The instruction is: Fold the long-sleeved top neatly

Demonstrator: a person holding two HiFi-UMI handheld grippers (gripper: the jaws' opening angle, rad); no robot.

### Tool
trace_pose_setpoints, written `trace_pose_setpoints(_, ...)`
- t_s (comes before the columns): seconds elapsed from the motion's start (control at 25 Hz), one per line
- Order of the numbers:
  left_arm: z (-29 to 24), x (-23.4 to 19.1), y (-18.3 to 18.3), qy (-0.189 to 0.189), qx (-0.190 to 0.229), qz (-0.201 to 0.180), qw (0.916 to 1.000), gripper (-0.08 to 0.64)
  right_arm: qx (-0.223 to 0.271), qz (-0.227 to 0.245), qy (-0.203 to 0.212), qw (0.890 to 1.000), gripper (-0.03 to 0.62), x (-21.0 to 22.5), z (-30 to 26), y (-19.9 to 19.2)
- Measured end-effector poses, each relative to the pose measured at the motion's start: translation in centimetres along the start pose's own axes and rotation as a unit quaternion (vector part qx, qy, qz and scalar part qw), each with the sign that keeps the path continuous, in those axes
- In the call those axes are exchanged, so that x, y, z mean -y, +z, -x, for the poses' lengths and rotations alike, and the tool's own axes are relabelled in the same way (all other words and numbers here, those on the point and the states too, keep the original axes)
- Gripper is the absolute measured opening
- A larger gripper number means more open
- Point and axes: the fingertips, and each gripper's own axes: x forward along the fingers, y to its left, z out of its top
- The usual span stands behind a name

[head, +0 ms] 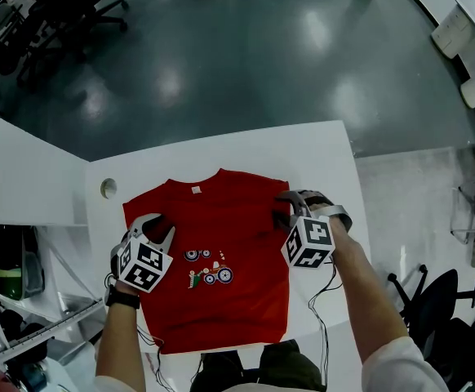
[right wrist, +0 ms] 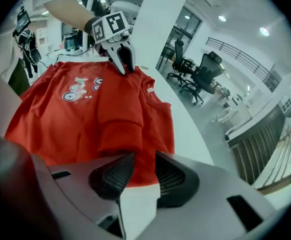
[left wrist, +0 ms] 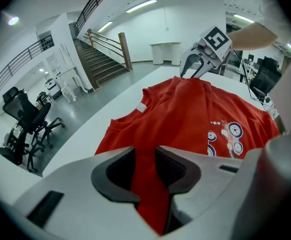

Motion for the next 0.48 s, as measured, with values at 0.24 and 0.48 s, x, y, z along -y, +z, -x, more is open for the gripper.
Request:
trace_pose_setpoints(0.24, 0.0, -0.1, 0.1, -0.001, 0.0, 0.001, 1.0, 0.129, 0.028, 0.029, -0.024, 0.999, 0.068, 0.4, -0.2, 1.5)
trace_pose_setpoints(0.48, -0.1, -0.1, 0.0, -0.005, -0.002, 0.003, 1.0, 0.129, 0.038, 0.035, -0.04, 0.998, 0.017, 0.8, 0.5, 1.7)
